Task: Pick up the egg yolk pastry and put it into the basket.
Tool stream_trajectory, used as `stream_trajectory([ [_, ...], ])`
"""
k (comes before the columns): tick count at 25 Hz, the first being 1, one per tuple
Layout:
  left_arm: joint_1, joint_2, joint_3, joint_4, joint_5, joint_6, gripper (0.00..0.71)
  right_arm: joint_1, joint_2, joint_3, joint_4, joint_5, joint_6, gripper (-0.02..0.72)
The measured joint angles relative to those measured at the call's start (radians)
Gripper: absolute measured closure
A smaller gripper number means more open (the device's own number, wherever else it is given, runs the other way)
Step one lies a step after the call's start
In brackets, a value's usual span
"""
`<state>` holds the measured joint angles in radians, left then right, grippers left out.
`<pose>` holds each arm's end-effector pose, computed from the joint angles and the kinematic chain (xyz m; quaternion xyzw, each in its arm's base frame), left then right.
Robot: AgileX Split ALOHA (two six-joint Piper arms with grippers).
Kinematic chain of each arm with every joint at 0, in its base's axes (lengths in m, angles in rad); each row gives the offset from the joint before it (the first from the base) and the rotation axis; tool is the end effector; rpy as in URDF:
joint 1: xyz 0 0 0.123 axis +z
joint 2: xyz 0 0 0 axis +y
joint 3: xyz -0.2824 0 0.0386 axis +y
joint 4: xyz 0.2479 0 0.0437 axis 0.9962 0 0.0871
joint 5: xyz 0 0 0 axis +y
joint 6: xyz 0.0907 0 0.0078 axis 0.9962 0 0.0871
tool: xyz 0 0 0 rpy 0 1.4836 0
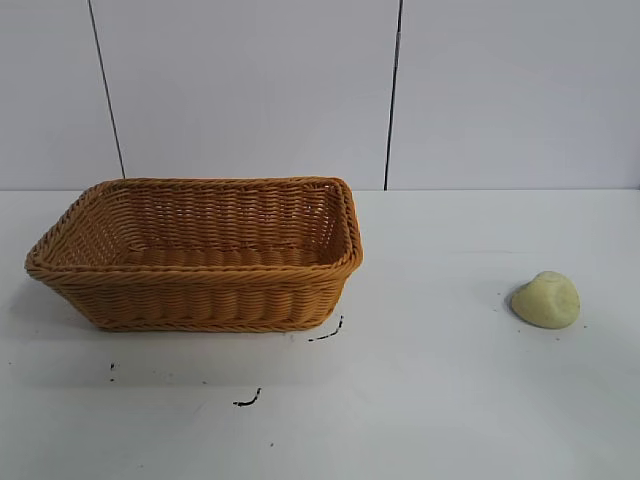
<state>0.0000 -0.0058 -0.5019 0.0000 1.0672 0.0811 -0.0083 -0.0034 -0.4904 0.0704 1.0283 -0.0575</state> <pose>-0.0062 0.0000 0.2771 0.0346 0.8522 0.0212 0.5216 -0.0030 0.0055 0.2773 -0.0215 0.8455 0.0177 0.5332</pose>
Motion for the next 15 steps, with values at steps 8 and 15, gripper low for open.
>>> stream_trajectory([
  [8, 0.000, 0.000, 0.000, 0.000, 0.000, 0.000, 0.014, 0.000, 0.000, 0.000, 0.000, 0.000, 0.000, 0.090],
  [15, 0.000, 0.000, 0.000, 0.000, 0.000, 0.000, 0.014, 0.000, 0.074, -0.038, 0.000, 0.004, 0.000, 0.090],
])
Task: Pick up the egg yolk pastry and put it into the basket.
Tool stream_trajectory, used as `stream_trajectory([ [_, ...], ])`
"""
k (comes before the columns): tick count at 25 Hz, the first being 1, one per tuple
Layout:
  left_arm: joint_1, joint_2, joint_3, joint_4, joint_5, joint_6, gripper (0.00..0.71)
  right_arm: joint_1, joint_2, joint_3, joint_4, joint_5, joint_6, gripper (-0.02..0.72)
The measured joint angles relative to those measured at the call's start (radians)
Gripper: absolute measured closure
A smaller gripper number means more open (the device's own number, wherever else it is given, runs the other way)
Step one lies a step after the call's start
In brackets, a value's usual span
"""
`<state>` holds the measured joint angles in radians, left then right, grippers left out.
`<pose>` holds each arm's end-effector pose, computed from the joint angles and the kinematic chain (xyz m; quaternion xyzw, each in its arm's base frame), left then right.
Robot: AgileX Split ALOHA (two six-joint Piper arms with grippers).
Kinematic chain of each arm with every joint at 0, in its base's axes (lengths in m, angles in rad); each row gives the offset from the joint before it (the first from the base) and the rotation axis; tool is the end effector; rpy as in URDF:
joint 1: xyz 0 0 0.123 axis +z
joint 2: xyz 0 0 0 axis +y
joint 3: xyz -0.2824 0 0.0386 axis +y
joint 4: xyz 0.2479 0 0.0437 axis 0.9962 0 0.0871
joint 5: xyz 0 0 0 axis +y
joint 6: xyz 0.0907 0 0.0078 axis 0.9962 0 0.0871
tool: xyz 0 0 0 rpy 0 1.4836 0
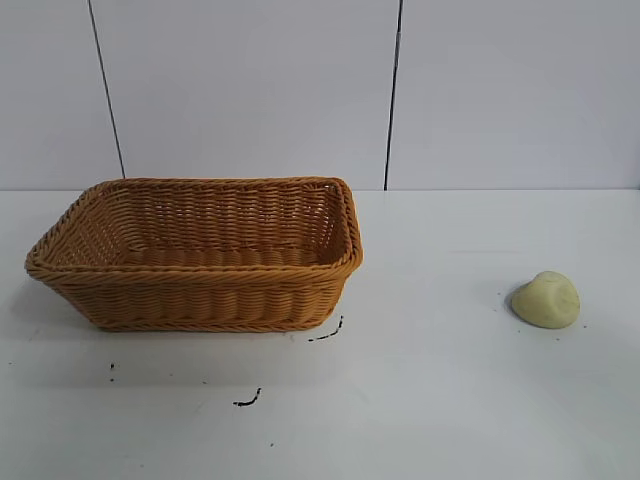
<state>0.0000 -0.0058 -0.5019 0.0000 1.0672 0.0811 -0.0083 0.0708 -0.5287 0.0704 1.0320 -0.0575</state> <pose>-0.0062 0.0000 0.2771 0.0346 0.8522 0.0212 0.5216 0.0044 0.0055 0.2877 -0.0212 0.8559 0.0182 0.5164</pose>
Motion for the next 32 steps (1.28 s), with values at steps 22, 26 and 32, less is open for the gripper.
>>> stream_trajectory([
  [22, 0.000, 0.000, 0.000, 0.000, 0.000, 0.000, 0.014, 0.000, 1.333, -0.642, 0.001, -0.009, 0.006, 0.090],
  [26, 0.000, 0.000, 0.000, 0.000, 0.000, 0.000, 0.014, 0.000, 1.523, -0.762, 0.001, -0.010, -0.002, 0.090],
  [32, 0.000, 0.000, 0.000, 0.000, 0.000, 0.000, 0.014, 0.011, 1.696, -0.865, -0.002, -0.016, -0.010, 0.090],
])
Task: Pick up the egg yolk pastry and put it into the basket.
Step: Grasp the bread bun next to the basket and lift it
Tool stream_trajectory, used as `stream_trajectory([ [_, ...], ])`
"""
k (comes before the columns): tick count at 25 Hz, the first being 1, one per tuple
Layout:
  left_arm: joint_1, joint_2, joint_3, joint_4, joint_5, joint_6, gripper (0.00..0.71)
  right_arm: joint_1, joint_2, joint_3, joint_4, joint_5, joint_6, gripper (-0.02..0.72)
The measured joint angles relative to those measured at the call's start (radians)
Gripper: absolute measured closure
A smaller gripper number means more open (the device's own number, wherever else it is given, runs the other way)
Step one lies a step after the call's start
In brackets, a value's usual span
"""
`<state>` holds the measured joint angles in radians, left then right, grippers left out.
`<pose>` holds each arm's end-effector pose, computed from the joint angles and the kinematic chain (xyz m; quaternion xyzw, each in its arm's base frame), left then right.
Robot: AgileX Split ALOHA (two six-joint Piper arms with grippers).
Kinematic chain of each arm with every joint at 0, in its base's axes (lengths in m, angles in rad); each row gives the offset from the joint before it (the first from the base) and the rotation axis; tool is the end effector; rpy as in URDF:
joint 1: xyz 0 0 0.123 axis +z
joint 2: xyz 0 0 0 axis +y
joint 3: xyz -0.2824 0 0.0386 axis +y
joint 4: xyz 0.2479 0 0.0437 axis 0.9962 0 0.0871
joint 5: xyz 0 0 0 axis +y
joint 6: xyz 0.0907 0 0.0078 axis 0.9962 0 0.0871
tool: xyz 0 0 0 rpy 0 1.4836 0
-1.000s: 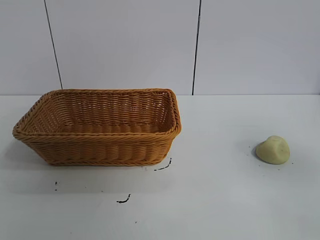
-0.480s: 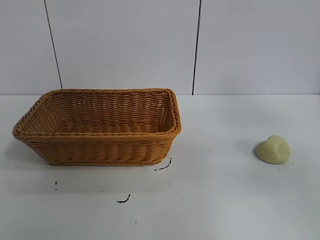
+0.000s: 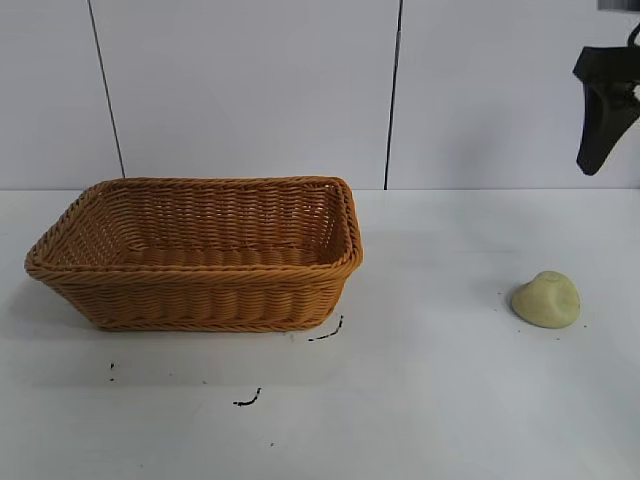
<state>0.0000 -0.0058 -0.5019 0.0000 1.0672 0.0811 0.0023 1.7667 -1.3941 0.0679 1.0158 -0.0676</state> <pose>-0.0062 0.0000 0.2771 0.0346 0.8522 0.0212 0.5216 0.3638 0.0061 0.2553 -0.0208 0.9902 0.0266 0.1353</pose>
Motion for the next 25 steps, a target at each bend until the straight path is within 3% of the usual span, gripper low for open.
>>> stream_trajectory([
  [11, 0.000, 0.000, 0.000, 0.000, 0.000, 0.000, 0.014, 0.059, 0.114, -0.004, -0.026, -0.079, -0.011, 0.090],
  [18, 0.000, 0.000, 0.000, 0.000, 0.000, 0.000, 0.014, 0.059, 0.259, -0.004, -0.068, -0.175, 0.043, 0.090],
  [25, 0.000, 0.000, 0.000, 0.000, 0.000, 0.000, 0.014, 0.059, 0.361, -0.004, -0.068, -0.202, 0.055, 0.090],
])
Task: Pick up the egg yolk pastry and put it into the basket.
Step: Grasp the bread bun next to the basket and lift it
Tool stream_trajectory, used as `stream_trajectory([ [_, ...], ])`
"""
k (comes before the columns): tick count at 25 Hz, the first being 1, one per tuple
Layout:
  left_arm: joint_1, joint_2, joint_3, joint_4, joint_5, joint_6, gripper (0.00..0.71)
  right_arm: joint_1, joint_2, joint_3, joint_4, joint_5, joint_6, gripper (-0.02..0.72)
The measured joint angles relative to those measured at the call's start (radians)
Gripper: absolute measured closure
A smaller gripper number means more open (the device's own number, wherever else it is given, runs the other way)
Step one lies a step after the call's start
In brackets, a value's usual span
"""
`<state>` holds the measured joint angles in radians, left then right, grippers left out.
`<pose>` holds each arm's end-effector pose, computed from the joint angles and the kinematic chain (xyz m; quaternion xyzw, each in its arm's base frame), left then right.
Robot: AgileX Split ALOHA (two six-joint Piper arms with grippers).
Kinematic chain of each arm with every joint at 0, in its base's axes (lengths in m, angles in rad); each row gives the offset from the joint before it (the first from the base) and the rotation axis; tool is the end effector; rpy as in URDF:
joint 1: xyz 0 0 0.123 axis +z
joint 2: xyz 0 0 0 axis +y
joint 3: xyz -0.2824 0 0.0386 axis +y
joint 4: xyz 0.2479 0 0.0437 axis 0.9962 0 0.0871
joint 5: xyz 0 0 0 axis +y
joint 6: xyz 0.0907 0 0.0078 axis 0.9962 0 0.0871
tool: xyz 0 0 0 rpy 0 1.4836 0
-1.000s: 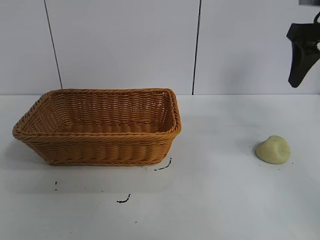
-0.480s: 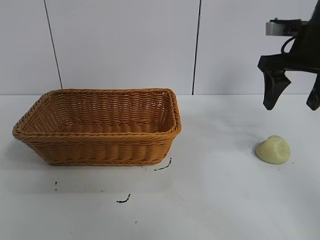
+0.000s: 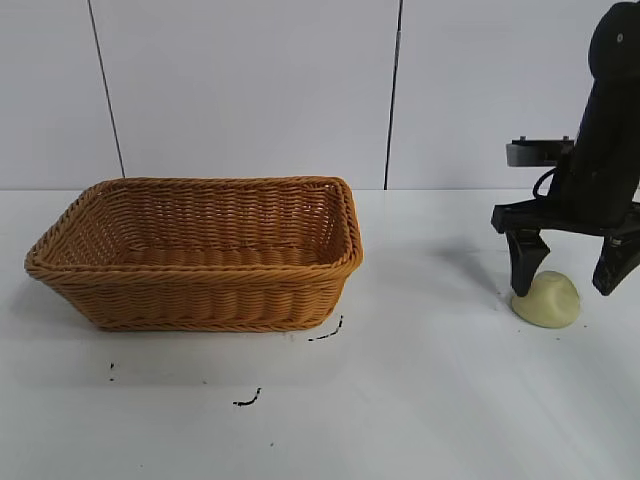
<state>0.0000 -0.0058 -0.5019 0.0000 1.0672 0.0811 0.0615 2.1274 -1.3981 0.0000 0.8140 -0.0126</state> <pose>-0.0062 0.0000 0.2771 0.0346 0.8522 0.0212 0.5216 0.4055 0.0250 0.1193 -0.0370 0.9977 0.0014 0.0573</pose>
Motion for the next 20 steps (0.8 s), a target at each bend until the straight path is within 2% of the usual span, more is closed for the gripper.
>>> stream_trajectory([
  [4, 0.000, 0.000, 0.000, 0.000, 0.000, 0.000, 0.014, 0.000, 0.013, 0.000, 0.000, -0.012, 0.001, 0.098],
  [11, 0.000, 0.000, 0.000, 0.000, 0.000, 0.000, 0.014, 0.000, 0.014, 0.000, 0.000, -0.028, 0.004, 0.160],
  [13, 0.000, 0.000, 0.000, 0.000, 0.000, 0.000, 0.014, 0.000, 0.014, 0.000, 0.000, -0.029, 0.004, 0.231],
  [17, 0.000, 0.000, 0.000, 0.000, 0.000, 0.000, 0.014, 0.000, 0.014, 0.000, 0.000, -0.045, 0.004, 0.433],
  [20, 0.000, 0.000, 0.000, 0.000, 0.000, 0.000, 0.014, 0.000, 0.014, 0.000, 0.000, -0.052, 0.004, 0.531],
])
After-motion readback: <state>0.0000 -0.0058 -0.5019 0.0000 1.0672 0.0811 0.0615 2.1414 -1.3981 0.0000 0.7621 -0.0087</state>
